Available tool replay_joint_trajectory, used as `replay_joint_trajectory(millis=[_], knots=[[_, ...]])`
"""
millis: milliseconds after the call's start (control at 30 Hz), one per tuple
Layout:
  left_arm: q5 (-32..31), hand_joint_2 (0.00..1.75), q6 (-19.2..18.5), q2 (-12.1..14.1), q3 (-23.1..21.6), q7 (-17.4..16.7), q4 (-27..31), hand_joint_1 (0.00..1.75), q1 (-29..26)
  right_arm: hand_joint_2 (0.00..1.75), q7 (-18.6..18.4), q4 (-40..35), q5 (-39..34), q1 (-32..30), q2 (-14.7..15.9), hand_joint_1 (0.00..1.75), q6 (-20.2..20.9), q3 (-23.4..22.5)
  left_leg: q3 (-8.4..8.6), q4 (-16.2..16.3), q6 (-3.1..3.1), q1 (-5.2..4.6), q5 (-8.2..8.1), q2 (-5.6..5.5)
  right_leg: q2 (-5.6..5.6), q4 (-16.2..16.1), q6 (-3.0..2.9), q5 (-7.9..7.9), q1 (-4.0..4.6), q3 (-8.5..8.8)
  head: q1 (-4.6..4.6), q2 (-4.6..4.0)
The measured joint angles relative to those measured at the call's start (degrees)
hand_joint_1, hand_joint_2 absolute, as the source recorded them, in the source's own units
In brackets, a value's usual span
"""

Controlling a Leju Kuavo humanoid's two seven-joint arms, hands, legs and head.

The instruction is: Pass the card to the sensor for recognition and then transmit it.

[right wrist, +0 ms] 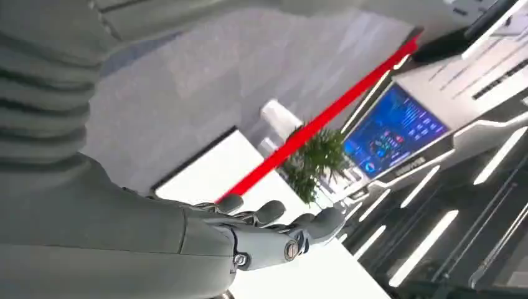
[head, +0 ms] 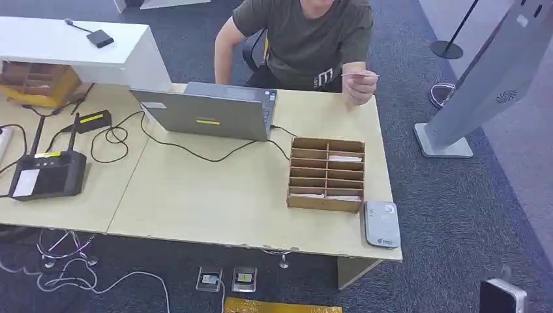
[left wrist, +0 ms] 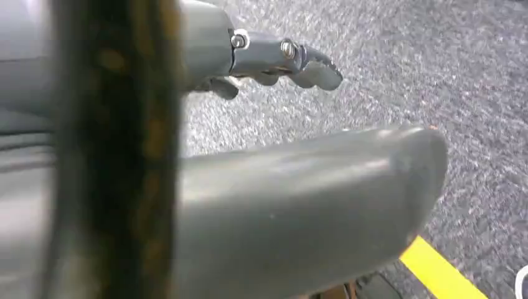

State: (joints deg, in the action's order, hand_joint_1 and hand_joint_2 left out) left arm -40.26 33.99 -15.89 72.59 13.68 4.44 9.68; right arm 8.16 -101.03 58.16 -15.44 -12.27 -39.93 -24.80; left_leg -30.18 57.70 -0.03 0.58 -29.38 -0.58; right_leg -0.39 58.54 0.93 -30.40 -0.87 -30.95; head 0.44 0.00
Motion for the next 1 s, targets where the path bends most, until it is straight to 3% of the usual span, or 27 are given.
replay_joint_trajectory(millis=[100, 167, 200, 267, 500, 600, 800, 1000], knots=[[-1.12, 0.0, -0.57, 0.26, 0.02, -0.17, 0.0, 0.0, -0.03, 1.75, -20.29, -4.85, 9.04, 2.58, 7.77, 0.0, 0.26, 7.63, -0.05, 0.0, 0.04, -0.11, 0.02, 0.01, 0.05, 0.0, 0.08, 0.06, -0.11, 0.0, 0.02, 0.0], [-2.04, 0.0, -1.25, 0.46, 0.02, -0.57, 0.0, 0.0, -0.01, 1.75, -36.06, -8.15, 12.63, 7.08, 16.25, 0.0, 2.54, 14.58, -0.03, 0.01, 0.11, -0.16, 0.07, 0.01, 0.06, -0.01, 0.17, 0.12, -0.17, 0.01, 0.0, 0.0], [-2.52, 0.0, -1.71, 0.55, 0.02, -0.7, 0.0, 0.0, 0.01, 1.75, -41.3, -9.5, 12.52, 9.34, 20.12, 0.0, 4.4, 17.73, -0.02, 0.01, 0.14, -0.2, 0.09, 0.0, 0.01, -0.02, 0.17, 0.12, -0.19, 0.0, 0.04, 0.0], [-3.41, 0.0, -2.41, 0.79, 0.02, -0.83, 0.0, 0.0, -0.01, 1.75, -46.67, -11.42, 10.11, 13.16, 26.06, 0.0, 8.91, 22.63, -0.1, 0.01, 0.25, -0.2, 0.16, -0.24, -0.26, -0.03, 0.2, 0.14, -0.19, 0.02, 0.04, 0.0], [-6.19, 0.0, -4.68, 1.97, 0.02, -1.27, 0.0, 0.0, -0.2, 1.75, -47.16, -13.98, -8.43, 31.94, 42.37, 0.0, 24.04, 34.9, -0.11, 0.03, 0.25, -0.23, 0.28, -0.33, -0.37, -0.01, 0.2, 0.16, -0.22, -0.08, 0.0, 0.0], [-7.06, 0.0, -5.03, 2.38, 0.02, -1.55, 0.0, 0.0, -0.36, 1.75, -47.16, -13.91, -14.37, 40.23, 47.73, 0.0, 28.77, 39.32, -0.16, 0.03, 0.24, -0.22, 0.28, -0.42, -0.49, -0.01, 0.2, 0.16, -0.21, -0.14, 0.0, 0.0], [-7.96, 0.0, -6.01, 2.76, 0.02, -1.62, 0.0, 0.0, -0.46, 1.75, -47.22, -13.04, -16.83, 50.62, 53.98, 0.0, 35.06, 48.02, -0.21, 0.04, 0.23, -0.22, 0.28, -0.52, -0.55, -0.03, 0.18, 0.15, -0.2, -0.21, -0.02, 0.0], [-8.7, 0.0, -7.54, 3.13, 0.02, -1.64, 0.0, 0.0, -0.5, 1.75, -47.22, -11.51, -16.81, 54.36, 55.9, 0.0, 38.54, 53.57, -0.25, 0.03, 0.23, -0.22, 0.26, -0.47, -0.51, -0.03, 0.19, 0.14, -0.2, -0.25, 0.0, 0.0]])
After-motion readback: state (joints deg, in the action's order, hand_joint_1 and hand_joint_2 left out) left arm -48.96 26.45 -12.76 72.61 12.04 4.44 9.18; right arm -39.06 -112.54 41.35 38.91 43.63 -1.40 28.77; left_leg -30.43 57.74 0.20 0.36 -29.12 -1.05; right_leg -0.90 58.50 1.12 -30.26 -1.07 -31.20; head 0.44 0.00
